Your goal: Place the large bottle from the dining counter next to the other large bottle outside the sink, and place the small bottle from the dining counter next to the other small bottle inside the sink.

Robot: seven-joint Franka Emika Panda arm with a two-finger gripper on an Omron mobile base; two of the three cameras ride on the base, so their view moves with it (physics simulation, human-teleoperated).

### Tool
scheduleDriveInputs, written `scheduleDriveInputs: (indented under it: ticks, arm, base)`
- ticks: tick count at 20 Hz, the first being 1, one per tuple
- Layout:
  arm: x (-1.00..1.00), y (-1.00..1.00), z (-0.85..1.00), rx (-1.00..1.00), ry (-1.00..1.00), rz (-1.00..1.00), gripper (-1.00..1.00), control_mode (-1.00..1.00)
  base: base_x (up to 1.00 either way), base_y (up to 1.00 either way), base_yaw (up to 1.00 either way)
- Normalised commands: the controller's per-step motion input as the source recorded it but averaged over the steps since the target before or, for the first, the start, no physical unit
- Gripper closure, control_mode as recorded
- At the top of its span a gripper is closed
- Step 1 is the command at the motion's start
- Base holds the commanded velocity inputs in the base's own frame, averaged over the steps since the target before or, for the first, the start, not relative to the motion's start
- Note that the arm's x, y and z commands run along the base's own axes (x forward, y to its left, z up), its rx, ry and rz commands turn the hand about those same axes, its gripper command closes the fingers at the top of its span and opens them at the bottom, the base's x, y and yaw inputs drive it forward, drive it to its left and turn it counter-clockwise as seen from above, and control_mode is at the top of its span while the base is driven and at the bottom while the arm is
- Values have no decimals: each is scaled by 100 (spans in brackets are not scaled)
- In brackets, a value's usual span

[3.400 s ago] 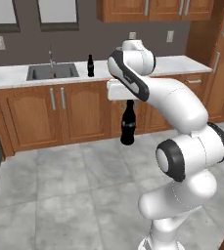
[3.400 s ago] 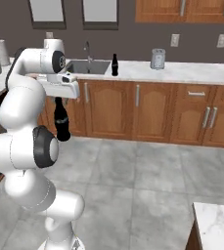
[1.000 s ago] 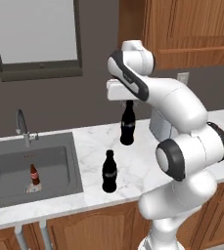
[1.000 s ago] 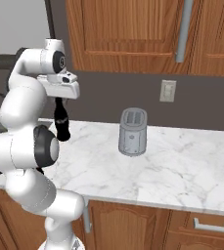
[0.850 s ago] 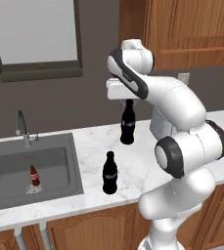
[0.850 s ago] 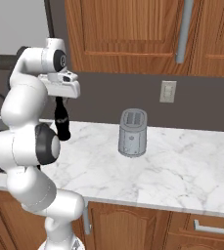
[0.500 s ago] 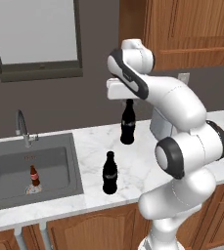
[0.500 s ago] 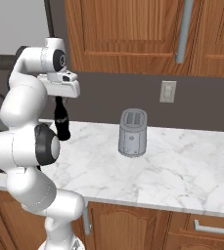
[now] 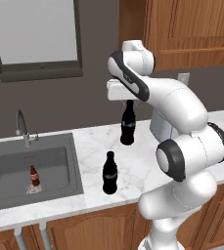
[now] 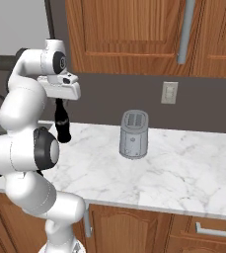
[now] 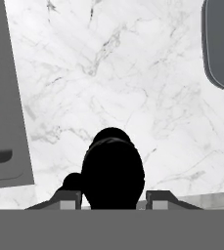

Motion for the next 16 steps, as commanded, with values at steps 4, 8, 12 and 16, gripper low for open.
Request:
scheduleDriveInputs:
  ticks: [4, 8, 12, 16]
  arm:
    - [0, 0, 0, 0, 0, 0, 100, 100]
    - [0, 0, 0, 0, 0, 0, 100, -100]
    - [0, 0, 0, 0, 0, 0, 100, -100]
    - [-13, 0, 0, 0, 0, 0, 100, -100]
  base:
    - [0, 0, 0]
    - [0, 0, 0]
    - [0, 0, 0]
    - [0, 0, 0]
